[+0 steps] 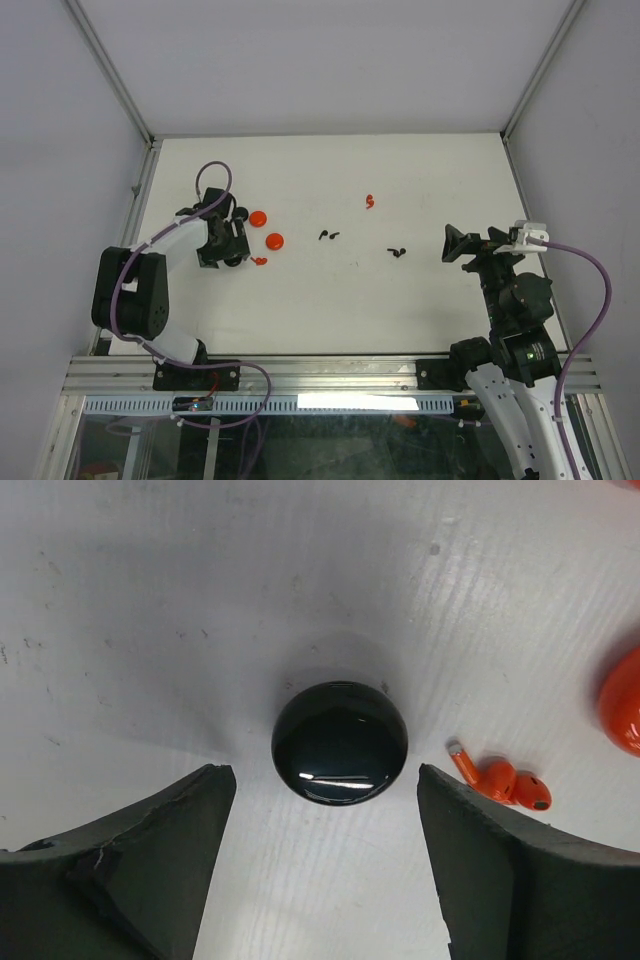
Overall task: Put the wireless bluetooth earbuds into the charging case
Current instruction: Pick up the charging case at the center of the board.
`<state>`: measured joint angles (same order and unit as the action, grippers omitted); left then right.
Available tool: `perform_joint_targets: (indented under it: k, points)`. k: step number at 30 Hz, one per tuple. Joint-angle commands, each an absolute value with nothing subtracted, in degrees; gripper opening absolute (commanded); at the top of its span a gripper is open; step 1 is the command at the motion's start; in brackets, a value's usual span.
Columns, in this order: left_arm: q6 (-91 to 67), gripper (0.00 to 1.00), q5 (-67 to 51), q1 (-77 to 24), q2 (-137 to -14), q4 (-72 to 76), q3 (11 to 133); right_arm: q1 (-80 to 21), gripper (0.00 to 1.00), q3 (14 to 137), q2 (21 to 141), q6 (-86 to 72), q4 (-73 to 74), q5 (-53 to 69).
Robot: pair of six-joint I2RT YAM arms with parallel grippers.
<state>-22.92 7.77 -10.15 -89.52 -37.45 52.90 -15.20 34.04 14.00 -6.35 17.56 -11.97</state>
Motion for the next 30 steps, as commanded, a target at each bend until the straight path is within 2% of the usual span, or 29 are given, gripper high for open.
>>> perform_joint_targets:
  k: [1,12,15,23,30]
  points:
    - [-21.88,0.76,11.69,-11.16,-90.75,-37.49,55.85,-14.96,0.99,34.31,13.91,-6.77,14.41,-12.21]
    - [-20.81,0.65,11.96,-12.38,-94.52,-36.39,57.15,-14.96,0.99,34.36,13.93,-6.43,14.50,-10.46]
    - [-20.28,0.56,11.66,-12.44,-94.15,-36.26,57.14,-14.94,0.99,34.46,14.36,-6.38,14.54,-9.76]
    - [-16.21,0.45,9.44,-13.08,-89.53,-34.72,56.61,-14.99,0.99,35.68,17.10,-8.58,14.08,-6.40]
    - [-9.83,0.45,5.85,-16.77,-82.71,-31.55,56.86,-14.96,0.99,37.82,26.46,-9.91,12.12,9.93]
